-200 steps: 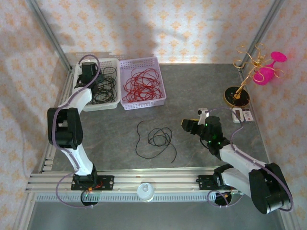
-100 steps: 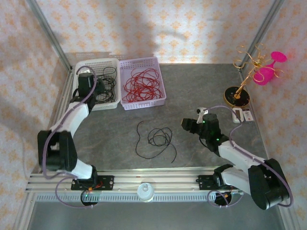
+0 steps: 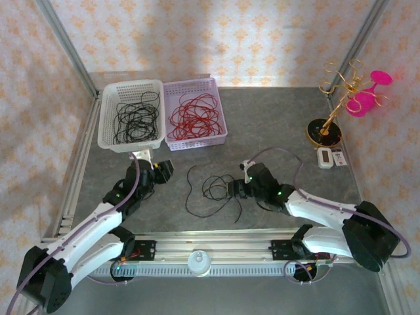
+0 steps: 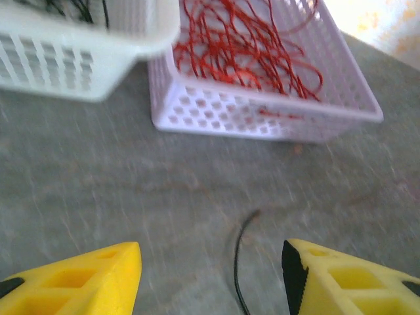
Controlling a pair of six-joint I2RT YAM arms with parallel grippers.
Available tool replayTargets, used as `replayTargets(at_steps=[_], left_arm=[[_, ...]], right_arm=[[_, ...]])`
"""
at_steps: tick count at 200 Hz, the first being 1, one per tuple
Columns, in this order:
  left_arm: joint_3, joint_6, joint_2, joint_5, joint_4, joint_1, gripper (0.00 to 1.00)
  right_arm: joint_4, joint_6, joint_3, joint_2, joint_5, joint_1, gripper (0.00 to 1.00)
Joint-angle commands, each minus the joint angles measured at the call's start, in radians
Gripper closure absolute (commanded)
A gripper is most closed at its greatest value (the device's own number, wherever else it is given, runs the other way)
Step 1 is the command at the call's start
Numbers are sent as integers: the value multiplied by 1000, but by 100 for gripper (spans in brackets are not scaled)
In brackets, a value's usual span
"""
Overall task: Untangle the cables
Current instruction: Pick up the cable.
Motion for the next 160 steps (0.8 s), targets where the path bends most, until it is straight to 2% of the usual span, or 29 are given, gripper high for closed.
replayTargets(at_steps=[1,29,90,160], left_arm=[[-41,-114,-46,13,21,-39,40],[-19,-93,-2,29,16,-46,41],[1,-66,28,30,29,-54,40],[25,-53,41,31,22,-58,40]], right_arm=[[-59,74,-35,-3,106,63,48],[-62,89,-49,-4,131,112,51],[-87,121,-96,-67,150,118,55],[5,69,-92,84,119,154,66]])
